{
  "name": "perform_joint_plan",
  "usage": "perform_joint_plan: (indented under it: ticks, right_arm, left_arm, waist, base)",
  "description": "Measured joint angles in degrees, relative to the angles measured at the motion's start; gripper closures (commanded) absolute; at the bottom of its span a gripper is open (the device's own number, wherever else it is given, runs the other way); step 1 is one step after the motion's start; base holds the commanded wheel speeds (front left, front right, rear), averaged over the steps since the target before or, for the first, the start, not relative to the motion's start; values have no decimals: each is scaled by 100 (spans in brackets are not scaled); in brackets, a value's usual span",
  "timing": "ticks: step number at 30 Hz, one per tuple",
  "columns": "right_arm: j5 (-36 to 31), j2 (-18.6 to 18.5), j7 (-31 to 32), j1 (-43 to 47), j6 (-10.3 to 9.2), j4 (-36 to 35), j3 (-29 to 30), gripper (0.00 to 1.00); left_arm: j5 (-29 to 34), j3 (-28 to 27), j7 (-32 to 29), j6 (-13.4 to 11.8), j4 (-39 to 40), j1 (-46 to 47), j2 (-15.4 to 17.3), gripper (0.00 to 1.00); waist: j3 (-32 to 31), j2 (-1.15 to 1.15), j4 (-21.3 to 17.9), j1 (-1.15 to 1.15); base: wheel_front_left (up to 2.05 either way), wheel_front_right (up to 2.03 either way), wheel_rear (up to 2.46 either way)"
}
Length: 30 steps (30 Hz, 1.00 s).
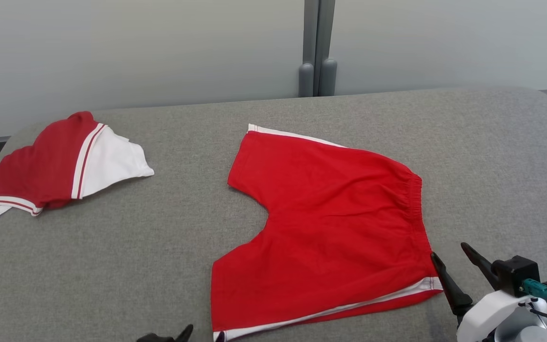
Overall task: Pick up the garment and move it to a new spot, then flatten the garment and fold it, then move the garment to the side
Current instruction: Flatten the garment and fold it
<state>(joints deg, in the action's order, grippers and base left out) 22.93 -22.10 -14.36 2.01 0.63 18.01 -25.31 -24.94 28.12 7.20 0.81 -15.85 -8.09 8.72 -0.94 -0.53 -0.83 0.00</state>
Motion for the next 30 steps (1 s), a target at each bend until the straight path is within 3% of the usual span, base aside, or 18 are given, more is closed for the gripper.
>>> perform_joint_plan:
  ticks: [6, 22, 26, 27, 30]
  right_arm:
    - [-13, -81, 7, 49, 90, 67, -15, 0]
    - [20, -86, 14, 81, 357, 313, -171, 0]
    - [-108, -130, 31, 53, 416, 465, -319, 0]
    - [-124, -130, 31, 19, 439, 520, -331, 0]
    - [-130, -122, 54, -137, 490, 611, -412, 0]
  left_arm:
    - [1, 192, -108, 147, -26, -147, 4, 0]
    - [182, 222, -64, 172, -244, 116, -64, 0]
    - [210, 320, -18, 222, -267, 219, -91, 51]
    - [253, 354, 0, 234, -285, 269, -113, 58]
    - [253, 357, 25, 271, -338, 366, -129, 66]
  waist:
    - [38, 0, -79, 0]
    - [190, 0, -242, 0]
    - [219, 0, -231, 0]
    - [239, 0, -202, 0]
    - [273, 0, -150, 0]
  base:
    - [0, 0, 0]
    - [0, 0, 0]
    - [0, 0, 0]
    - [0, 0, 0]
    - [0, 0, 0]
